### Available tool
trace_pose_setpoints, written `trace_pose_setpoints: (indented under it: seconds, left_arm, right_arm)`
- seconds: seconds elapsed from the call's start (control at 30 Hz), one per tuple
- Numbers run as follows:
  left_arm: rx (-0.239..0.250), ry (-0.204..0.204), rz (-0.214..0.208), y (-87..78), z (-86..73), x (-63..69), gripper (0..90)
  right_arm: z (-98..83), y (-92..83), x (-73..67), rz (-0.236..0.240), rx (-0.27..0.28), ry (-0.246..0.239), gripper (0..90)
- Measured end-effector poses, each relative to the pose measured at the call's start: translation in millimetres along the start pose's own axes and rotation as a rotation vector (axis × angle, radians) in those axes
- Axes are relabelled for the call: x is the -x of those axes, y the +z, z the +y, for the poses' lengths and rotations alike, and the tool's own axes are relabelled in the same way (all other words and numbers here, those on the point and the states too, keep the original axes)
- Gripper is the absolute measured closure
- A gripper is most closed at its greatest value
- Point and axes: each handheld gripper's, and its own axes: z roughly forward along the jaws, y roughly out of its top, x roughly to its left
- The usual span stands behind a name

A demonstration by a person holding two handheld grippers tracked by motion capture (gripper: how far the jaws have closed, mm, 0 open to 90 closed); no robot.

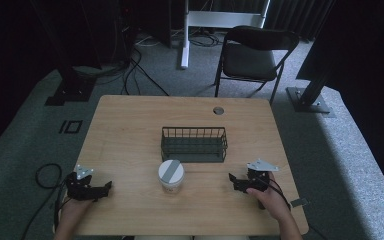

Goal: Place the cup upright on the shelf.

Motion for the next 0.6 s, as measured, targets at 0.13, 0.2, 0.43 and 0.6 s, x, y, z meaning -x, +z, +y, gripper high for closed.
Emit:
trace_pose_setpoints:
  seconds: [0.13, 0.2, 0.43, 0.6]
  left_arm:
    - [0.0, 0.0, 0.0, 0.0, 0.0, 0.0, 0.1]
    - [0.0, 0.0, 0.0, 0.0, 0.0, 0.0, 0.1]
    - [0.0, 0.0, 0.0, 0.0, 0.0, 0.0, 0.1]
    - [0.0, 0.0, -0.001, 0.0, 0.0, 0.0, 0.1]
  right_arm:
    - [3.0, 3.0, -8.5, 0.029, 0.003, -0.025, 11.2]
    - [3.5, 4.7, -12.8, 0.045, 0.003, -0.034, 11.3]
    - [6.2, 10.8, -29.6, 0.101, 0.003, -0.069, 11.3]
    - [8.7, 14.1, -41.0, 0.141, 0.003, -0.101, 11.2]
